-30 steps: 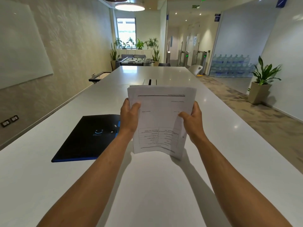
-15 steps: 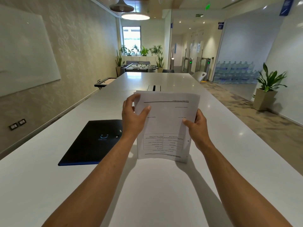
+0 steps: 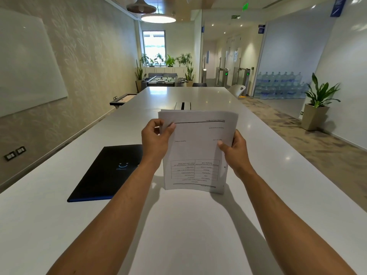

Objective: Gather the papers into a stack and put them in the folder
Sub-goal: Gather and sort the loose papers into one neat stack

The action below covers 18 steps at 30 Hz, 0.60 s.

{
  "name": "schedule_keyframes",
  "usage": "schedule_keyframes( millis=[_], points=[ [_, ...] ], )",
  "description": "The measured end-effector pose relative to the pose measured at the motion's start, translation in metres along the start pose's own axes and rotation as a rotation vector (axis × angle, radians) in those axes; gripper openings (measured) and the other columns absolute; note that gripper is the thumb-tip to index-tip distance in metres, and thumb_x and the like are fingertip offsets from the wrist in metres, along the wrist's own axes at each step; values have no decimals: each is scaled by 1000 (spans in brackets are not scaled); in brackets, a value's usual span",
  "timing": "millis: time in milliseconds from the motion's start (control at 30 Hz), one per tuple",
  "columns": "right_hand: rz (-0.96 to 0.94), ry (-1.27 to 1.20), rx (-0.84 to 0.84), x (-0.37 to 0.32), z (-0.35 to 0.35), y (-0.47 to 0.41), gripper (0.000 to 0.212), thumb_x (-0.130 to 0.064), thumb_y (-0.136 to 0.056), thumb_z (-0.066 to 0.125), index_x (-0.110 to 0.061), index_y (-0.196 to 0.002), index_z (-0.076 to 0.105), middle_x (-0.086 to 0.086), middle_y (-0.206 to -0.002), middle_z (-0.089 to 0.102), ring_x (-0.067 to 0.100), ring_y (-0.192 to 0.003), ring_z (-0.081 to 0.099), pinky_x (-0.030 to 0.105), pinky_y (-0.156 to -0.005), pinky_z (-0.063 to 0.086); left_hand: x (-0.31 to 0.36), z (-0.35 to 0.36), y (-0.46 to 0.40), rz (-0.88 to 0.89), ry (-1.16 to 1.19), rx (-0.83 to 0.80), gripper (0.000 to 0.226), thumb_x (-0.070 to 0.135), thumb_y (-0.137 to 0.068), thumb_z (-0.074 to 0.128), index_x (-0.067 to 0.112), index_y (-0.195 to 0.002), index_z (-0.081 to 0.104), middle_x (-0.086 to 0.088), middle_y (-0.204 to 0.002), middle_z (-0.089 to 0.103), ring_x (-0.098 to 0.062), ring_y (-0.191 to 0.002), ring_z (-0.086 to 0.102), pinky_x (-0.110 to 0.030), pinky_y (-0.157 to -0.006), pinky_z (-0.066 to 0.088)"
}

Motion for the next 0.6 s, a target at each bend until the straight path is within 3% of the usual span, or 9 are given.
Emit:
schedule_keyframes(
  millis=[200, 367, 600],
  points=[
    [1, 19, -7, 1, -1, -2, 36, -1, -92, 60, -33, -108, 54, -4, -111, 66, 11, -99, 66, 16, -65, 56, 1, -9, -3, -10, 123, 60, 14, 27, -86, 75, 23, -88, 61, 8, -90, 68, -7, -82, 68, -18, -64, 55],
    [-4, 24, -2, 0, 0, -2, 37, -1, -92, 60, -35, -107, 55, -6, -110, 66, 10, -97, 66, 15, -64, 55, -2, -12, -8, -1, 156, 98, 21, 25, -85, 76, 26, -92, 55, -3, -97, 67, -17, -87, 69, -22, -67, 58],
    [-9, 16, 7, 2, -2, -3, 40, -1, -92, 60, -38, -105, 55, -8, -109, 67, 8, -96, 67, 15, -65, 55, 4, -8, -10, 83, 139, 38, 40, 20, -86, 75, 34, -113, 49, -4, -106, 65, -11, -91, 69, -23, -67, 58]
  ],
)
Point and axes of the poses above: each hand's wrist, its own y-axis away from the middle knuckle, its own z-axis out of the palm, x = y × z, the point moved 7 cm from there along -y, towards the middle knuckle
